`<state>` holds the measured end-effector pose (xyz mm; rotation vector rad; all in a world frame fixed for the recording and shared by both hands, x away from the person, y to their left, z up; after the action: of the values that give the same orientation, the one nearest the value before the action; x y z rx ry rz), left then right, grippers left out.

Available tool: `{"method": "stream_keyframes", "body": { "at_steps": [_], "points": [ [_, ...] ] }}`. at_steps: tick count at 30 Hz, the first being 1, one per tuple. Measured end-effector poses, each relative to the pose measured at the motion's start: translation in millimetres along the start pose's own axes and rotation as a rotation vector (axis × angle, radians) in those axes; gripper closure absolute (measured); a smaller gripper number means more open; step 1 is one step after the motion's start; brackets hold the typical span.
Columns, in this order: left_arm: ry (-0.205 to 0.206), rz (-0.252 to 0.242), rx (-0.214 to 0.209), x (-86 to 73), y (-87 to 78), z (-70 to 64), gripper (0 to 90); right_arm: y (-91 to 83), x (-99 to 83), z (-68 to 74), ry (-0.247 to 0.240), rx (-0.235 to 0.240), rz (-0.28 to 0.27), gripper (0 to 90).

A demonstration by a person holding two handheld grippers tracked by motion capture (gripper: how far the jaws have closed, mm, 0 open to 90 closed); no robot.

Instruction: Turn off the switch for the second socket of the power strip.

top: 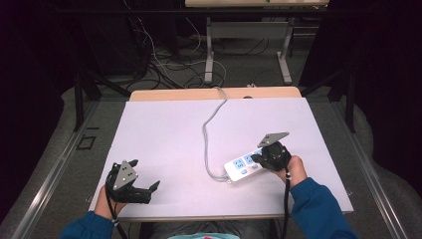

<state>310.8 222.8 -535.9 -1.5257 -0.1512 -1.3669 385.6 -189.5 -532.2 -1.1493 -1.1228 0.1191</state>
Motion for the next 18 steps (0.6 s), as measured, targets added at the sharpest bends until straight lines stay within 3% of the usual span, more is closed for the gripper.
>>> {"method": "stream_keyframes", "body": {
  "at_steps": [6,7,18],
  "points": [
    [0.001,0.001,0.001,0.0,-0.1,0.0,0.9,3.0,-1.8,1.0,-0.028,0.004,0.023,90.0],
    [0.002,0.001,0.001,0.0,-0.1,0.0,0.9,3.2,-2.5,2.6,-0.013,0.011,0.037,90.0],
    [0.001,0.001,-0.001,0.0,0.1,-0.2,0.9,8.4,-6.5,4.7,-0.030,0.013,0.100,90.0]
  ]
}}
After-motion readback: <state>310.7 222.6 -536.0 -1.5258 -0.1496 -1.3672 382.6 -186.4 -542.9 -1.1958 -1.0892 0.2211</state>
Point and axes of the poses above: each handheld gripper's, and its own axes: y roughly forward along the jaws, x roughly out of its top, z roughly to its left, the point moved 4 cm from there along y, roughly forward along the jaws, and after that the axes turned 3 degrees about z, right-handed, at the moved point
